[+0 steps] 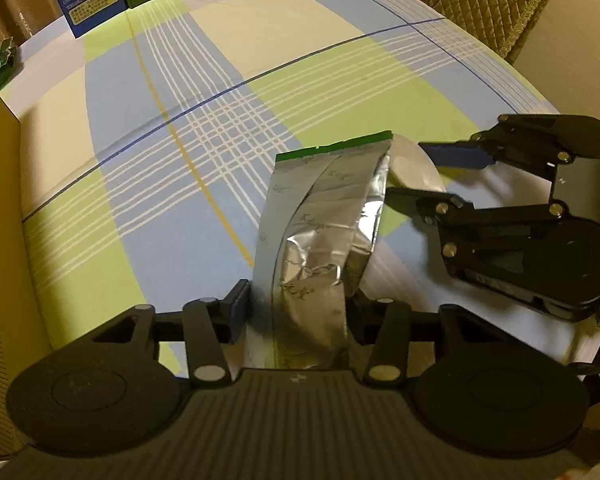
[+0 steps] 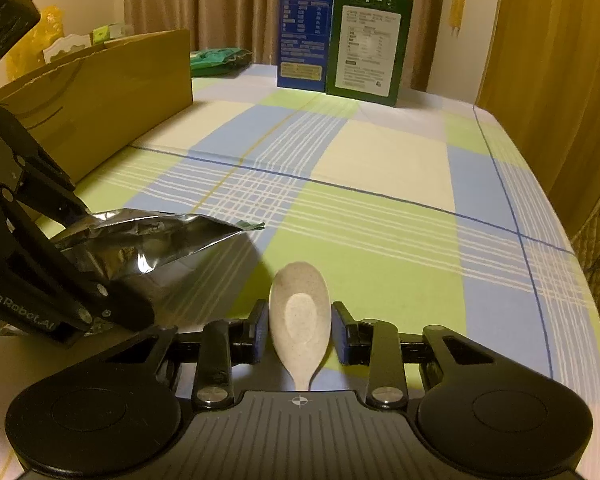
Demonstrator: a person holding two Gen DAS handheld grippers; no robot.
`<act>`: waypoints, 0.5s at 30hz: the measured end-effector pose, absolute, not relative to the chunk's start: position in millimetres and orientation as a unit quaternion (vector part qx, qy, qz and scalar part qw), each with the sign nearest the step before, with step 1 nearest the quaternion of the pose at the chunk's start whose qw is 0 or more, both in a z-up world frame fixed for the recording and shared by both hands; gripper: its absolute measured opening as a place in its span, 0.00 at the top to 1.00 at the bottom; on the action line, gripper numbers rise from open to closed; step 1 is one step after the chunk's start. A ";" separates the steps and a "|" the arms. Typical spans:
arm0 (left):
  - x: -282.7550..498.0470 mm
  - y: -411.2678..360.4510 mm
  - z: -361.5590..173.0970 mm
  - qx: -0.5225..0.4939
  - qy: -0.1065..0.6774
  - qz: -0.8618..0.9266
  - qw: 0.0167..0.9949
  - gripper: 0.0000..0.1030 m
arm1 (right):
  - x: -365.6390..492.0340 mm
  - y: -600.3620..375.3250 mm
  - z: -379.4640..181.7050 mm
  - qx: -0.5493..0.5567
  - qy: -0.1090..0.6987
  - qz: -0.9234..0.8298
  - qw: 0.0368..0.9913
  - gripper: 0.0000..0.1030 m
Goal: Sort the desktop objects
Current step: 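Lift the foil bag with the left gripper while the right gripper regrips the spoon handle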
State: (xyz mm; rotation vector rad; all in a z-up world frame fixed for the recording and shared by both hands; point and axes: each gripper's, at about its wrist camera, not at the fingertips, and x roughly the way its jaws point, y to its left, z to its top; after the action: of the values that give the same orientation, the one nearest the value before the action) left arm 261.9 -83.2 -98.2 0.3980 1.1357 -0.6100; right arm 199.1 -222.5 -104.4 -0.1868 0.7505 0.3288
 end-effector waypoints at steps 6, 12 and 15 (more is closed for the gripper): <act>262.8 -82.3 -95.0 0.174 0.535 -0.274 0.780 0.65 | 196.1 -226.5 -100.9 -0.078 0.366 0.160 0.913 0.71; 258.0 -80.9 -88.8 0.179 0.540 -0.272 0.776 0.66 | 188.2 -230.8 -93.0 -0.060 0.362 0.154 0.917 0.71; 254.4 -79.5 -85.9 0.179 0.541 -0.267 0.777 0.66 | 184.2 -231.5 -89.9 -0.057 0.359 0.153 0.919 0.71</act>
State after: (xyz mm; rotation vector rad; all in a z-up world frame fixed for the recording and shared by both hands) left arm 254.4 -79.5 -85.9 0.3883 1.1706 -0.5779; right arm 184.2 -231.5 -89.9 -0.1165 0.7389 0.3142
